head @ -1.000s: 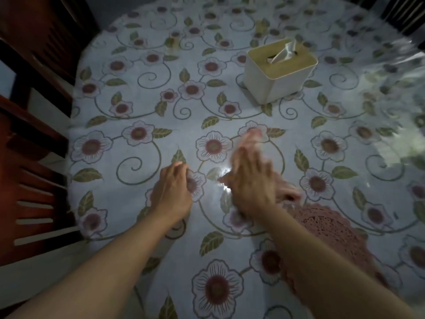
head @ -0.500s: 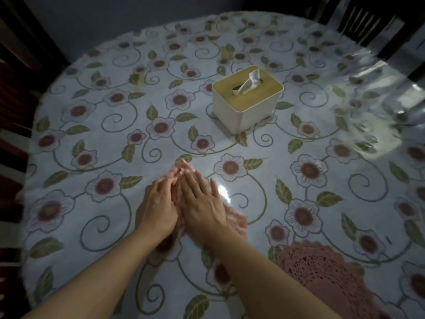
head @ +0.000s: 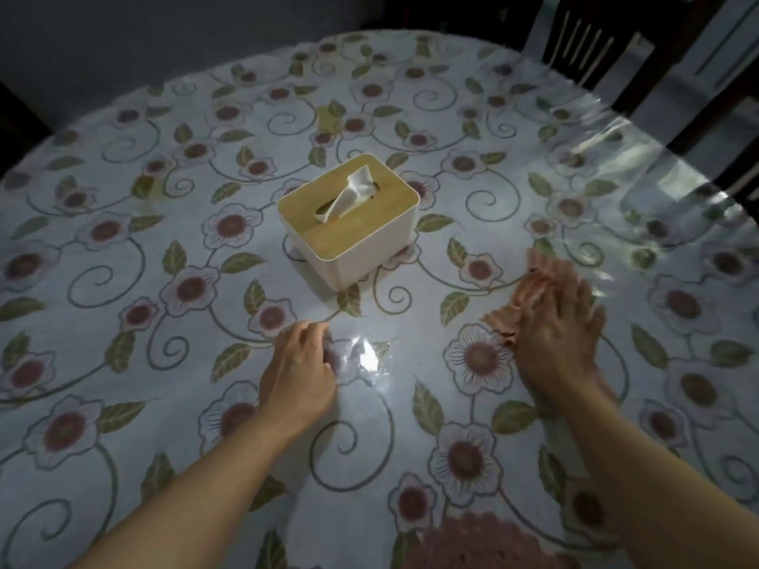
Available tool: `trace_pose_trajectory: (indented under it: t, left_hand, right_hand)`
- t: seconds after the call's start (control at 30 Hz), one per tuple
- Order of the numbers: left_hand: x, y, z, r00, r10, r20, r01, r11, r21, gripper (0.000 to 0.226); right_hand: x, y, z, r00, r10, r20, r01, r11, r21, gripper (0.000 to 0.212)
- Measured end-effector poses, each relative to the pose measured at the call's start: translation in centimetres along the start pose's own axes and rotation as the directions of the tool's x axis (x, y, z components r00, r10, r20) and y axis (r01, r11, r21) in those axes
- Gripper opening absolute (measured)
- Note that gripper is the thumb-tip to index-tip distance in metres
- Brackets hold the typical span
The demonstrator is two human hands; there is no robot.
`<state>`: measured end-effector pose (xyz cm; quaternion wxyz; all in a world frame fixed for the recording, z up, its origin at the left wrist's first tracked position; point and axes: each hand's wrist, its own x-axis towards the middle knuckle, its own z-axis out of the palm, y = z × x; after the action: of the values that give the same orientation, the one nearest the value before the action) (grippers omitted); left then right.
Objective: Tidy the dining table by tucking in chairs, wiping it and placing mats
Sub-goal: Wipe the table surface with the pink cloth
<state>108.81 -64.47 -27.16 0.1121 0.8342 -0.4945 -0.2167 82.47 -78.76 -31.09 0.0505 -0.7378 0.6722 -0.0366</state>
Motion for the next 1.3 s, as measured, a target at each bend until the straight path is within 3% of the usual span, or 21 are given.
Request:
trace_pose_trajectory:
  t: [0.13,0.23,0.3,0.37,0.43,0.47,0.5,0.57,0.67,0.77,0.8,0.87,0.97,1.03,1.1,1.17,1.3]
  left_hand:
    - [0.4,0.3,0.2,1.000,-0.023,0.005,0.023,0.999,0.024,0.046]
    - [0.2,-0.5,-0.1,0.999,-0.041,0.008,0.041,0.999,0.029,0.048]
    - [-0.2,-1.1,-0.5,0.996,-0.086,-0.008,0.087,0.996,0.022,0.049]
    - [-0.9,-2.0,-1.1,0.989,-0.145,-0.019,0.146,0.989,0.021,0.051]
    - [-1.9,-3.8,-1.8,0.982,-0.185,-0.028,0.187,0.981,0.049,0.051]
    - [-2.5,-5.0,-2.2,0.979,-0.200,-0.028,0.201,0.978,0.061,0.050]
    - [-3.0,-6.1,-2.5,0.976,-0.216,-0.027,0.217,0.974,0.069,0.050]
    - [-4.1,-8.4,-3.3,0.963,-0.267,-0.025,0.268,0.961,0.066,0.049]
    - [-5.8,-11.2,-4.6,0.935,-0.352,-0.030,0.354,0.934,0.053,0.048]
    - [-7.4,-13.8,-5.6,0.912,-0.408,-0.037,0.409,0.912,0.026,0.047]
    - [-7.8,-14.6,-5.8,0.910,-0.412,-0.034,0.413,0.911,0.007,0.049]
    - [-8.7,-15.9,-6.3,0.915,-0.402,-0.017,0.402,0.915,-0.026,0.052]
    - [-9.8,-17.2,-7.1,0.926,-0.376,0.036,0.377,0.926,-0.034,0.046]
    - [-10.5,-18.2,-7.8,0.944,-0.322,0.076,0.324,0.945,-0.028,0.043]
    - [-11.1,-19.5,-8.8,0.948,-0.290,0.129,0.296,0.955,-0.029,0.046]
    - [-11.7,-20.5,-10.4,0.945,-0.272,0.183,0.277,0.961,0.000,0.046]
    - [-13.8,-23.4,-14.5,0.963,-0.140,0.230,0.135,0.990,0.039,0.047]
  right_hand:
    - [0.9,-1.4,0.6,0.998,0.016,0.066,-0.015,1.000,-0.018,0.069]
    - [-2.0,-8.1,0.9,0.949,-0.312,0.048,0.312,0.950,0.017,0.079]
    - [-5.6,-12.8,1.0,0.831,-0.546,0.109,0.533,0.837,0.124,0.083]
    - [-9.2,-15.7,1.6,0.638,-0.745,0.194,0.716,0.667,0.207,0.072]
    - [-10.4,-15.8,2.2,0.472,-0.863,0.181,0.837,0.503,0.215,0.064]
    - [-9.9,-15.2,2.1,0.446,-0.878,0.176,0.858,0.475,0.195,0.063]
    - [-9.0,-14.3,2.1,0.460,-0.874,0.158,0.863,0.482,0.153,0.062]
    - [-6.6,-12.5,1.9,0.583,-0.804,0.118,0.803,0.592,0.069,0.068]
    - [-4.6,-11.8,1.3,0.814,-0.528,0.243,0.517,0.848,0.113,0.083]
    - [-6.7,-15.9,1.3,0.908,-0.349,0.232,0.314,0.933,0.175,0.075]
    - [-8.0,-17.7,1.3,0.907,-0.352,0.230,0.308,0.928,0.209,0.072]
    - [-11.4,-21.6,1.7,0.832,-0.496,0.247,0.436,0.861,0.262,0.074]
    - [-17.4,-26.7,2.7,0.608,-0.751,0.257,0.688,0.660,0.302,0.073]
    - [-21.9,-29.5,3.3,0.452,-0.855,0.255,0.763,0.519,0.385,0.062]
    - [-25.3,-31.2,4.0,0.379,-0.913,0.154,0.752,0.400,0.523,0.053]
    - [-26.7,-32.0,4.4,0.436,-0.889,0.140,0.707,0.435,0.558,0.047]
    - [-29.0,-34.0,0.6,0.611,-0.728,0.311,0.603,0.682,0.414,0.040]
